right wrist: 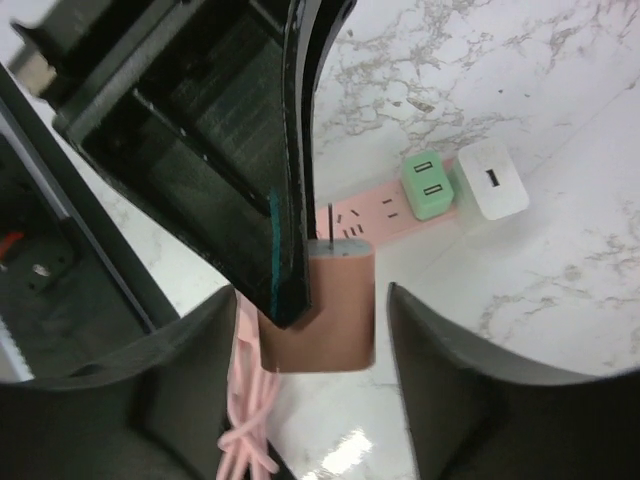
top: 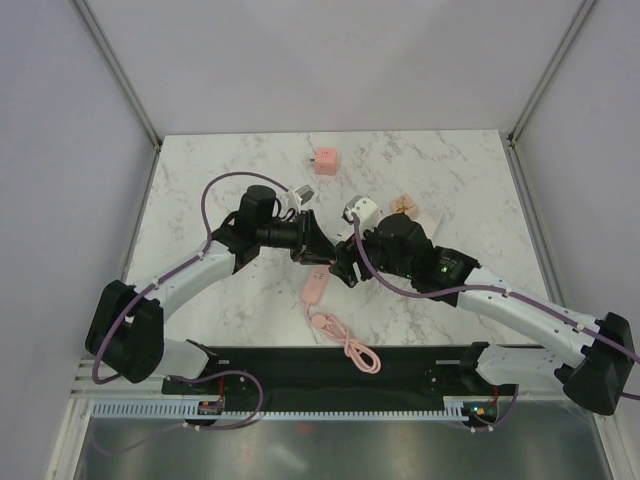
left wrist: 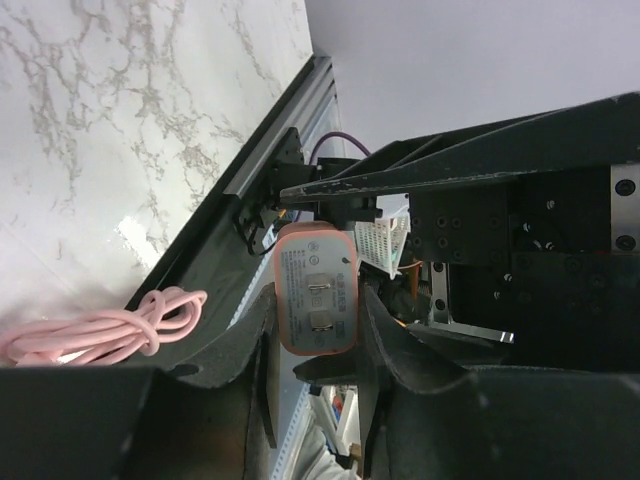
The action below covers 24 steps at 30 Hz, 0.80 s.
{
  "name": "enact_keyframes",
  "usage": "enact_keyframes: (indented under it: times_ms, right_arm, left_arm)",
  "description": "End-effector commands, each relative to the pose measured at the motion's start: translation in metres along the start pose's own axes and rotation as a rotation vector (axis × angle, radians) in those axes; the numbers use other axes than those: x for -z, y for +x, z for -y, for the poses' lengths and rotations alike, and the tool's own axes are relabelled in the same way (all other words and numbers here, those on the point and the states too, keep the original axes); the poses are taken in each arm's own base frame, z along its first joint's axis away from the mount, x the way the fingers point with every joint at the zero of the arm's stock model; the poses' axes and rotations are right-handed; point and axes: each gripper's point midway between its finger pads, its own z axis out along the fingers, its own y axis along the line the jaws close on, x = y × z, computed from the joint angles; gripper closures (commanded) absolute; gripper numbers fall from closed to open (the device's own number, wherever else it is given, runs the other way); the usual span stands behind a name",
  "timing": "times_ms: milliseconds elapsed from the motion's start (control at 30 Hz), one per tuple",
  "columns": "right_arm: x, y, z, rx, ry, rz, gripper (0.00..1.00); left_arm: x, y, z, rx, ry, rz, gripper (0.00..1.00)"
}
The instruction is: Insert the plug
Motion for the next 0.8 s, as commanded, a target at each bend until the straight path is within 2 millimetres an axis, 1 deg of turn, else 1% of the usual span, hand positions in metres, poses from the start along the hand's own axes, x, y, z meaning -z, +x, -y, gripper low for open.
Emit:
enact_keyframes:
  times_ms: [0,100,133,233,267,300,333,367,400,433,467,500,533,567,600,633,700,733,767]
  right_arm:
    - [0.01,-0.033,-0.009,-0.077,-0.02,0.134,0.24]
    - [0.018,-0.04,-0.005,-0.177,0.004,0.172,0.19]
    - [0.021,-0.041,-0.001,-0.211,0.017,0.183,0.18]
    - [0.03,-0.043,0.006,-0.328,0.012,0.213,0.17]
    - [0.034,-0.045,0.009,-0.36,0.015,0.231,0.17]
    - [0.042,-0.045,0.01,-0.427,0.009,0.263,0.17]
    - [0.049,-0.054,0.015,-0.461,0.006,0.318,0.18]
    - [0.055,-0.058,0.018,-0.512,0.007,0.361,0.18]
    - [0.063,-0.054,0.018,-0.603,-0.007,0.402,0.19]
    - [0.077,-0.072,0.019,-0.646,-0.041,0.507,0.2]
    - [0.074,-0.069,0.022,-0.696,-0.041,0.52,0.21]
    - [0.075,-0.06,0.022,-0.738,-0.056,0.531,0.24]
    - [0.081,-0.071,0.023,-0.81,-0.084,0.596,0.25]
    - [0.085,-0.074,0.022,-0.829,-0.107,0.628,0.27]
    - [0.082,-0.068,0.021,-0.85,-0.127,0.631,0.31]
    - [0.089,-0.081,0.018,-0.864,-0.178,0.685,0.32]
    - [0.087,-0.082,0.017,-0.889,-0.195,0.692,0.33]
    - [0.091,-0.089,0.016,-0.892,-0.217,0.72,0.33]
    - [0.091,-0.091,0.017,-0.909,-0.223,0.732,0.34]
  left_arm:
    - [0.004,0.003,0.028,-0.071,0.107,-0.02,0.98]
    - [0.007,-0.004,0.036,-0.091,0.136,0.002,0.98]
    - [0.008,-0.008,0.041,-0.119,0.162,0.016,0.98]
    - [0.016,-0.013,0.053,-0.118,0.207,0.04,0.98]
    - [0.018,-0.017,0.061,-0.127,0.232,0.051,0.98]
    - [0.021,-0.019,0.064,-0.134,0.244,0.057,0.98]
    - [0.022,-0.021,0.069,-0.142,0.255,0.062,0.98]
    - [0.023,-0.023,0.075,-0.158,0.27,0.074,0.98]
    - [0.024,-0.025,0.078,-0.167,0.279,0.085,0.98]
    - [0.026,-0.026,0.085,-0.185,0.301,0.099,0.98]
    - [0.026,-0.026,0.085,-0.166,0.299,0.102,0.98]
    - [0.028,-0.029,0.091,-0.19,0.323,0.125,0.98]
    - [0.03,-0.028,0.092,-0.191,0.337,0.135,0.98]
    - [0.031,-0.028,0.095,-0.165,0.354,0.139,0.98]
    - [0.035,-0.029,0.103,-0.196,0.387,0.16,0.98]
    - [0.036,-0.027,0.102,-0.19,0.396,0.165,0.98]
    - [0.038,-0.029,0.107,-0.192,0.414,0.183,0.98]
    - [0.038,-0.029,0.106,-0.191,0.413,0.189,0.98]
    - [0.039,-0.029,0.108,-0.196,0.418,0.195,0.98]
